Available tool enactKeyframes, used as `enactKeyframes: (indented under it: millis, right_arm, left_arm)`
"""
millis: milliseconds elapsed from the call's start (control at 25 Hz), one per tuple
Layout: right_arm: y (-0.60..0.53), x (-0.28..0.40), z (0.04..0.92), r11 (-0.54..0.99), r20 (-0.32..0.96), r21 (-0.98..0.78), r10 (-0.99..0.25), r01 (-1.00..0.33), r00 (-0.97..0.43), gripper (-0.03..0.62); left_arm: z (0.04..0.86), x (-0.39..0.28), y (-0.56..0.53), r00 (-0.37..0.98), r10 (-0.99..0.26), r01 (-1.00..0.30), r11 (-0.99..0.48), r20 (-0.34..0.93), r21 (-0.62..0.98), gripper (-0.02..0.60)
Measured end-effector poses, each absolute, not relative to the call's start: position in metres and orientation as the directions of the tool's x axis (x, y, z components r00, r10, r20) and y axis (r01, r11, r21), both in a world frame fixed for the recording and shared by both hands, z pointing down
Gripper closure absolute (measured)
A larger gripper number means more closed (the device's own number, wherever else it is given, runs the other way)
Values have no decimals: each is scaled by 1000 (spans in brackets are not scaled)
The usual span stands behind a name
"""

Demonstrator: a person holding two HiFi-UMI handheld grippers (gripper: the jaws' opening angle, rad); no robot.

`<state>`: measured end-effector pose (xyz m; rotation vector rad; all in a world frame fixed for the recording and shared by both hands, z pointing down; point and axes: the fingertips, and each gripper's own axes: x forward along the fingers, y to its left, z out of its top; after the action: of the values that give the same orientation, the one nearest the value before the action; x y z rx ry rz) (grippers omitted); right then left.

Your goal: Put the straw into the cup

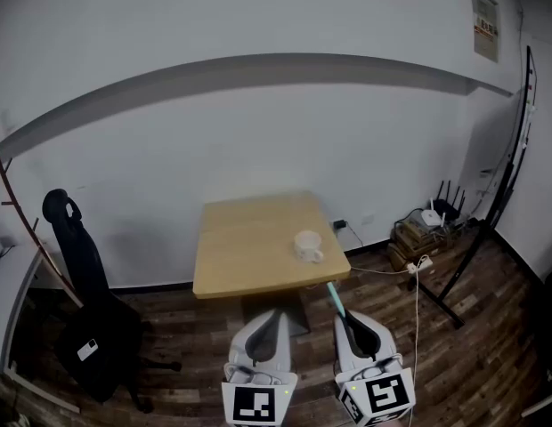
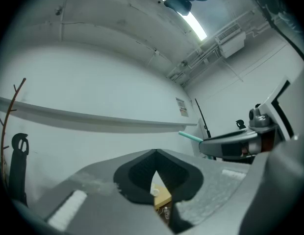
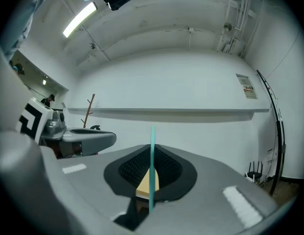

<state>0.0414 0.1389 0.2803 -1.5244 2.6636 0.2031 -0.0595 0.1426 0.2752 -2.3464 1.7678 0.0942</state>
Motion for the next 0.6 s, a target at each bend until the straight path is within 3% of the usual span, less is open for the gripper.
enactKeyframes:
  millis: [600]
  right_arm:
    - [138,66,278,535,-126,73,-832,-842,-540,565]
  left_arm:
    - [275,-29,144,268,-948,-960,-248,-172,-128,565]
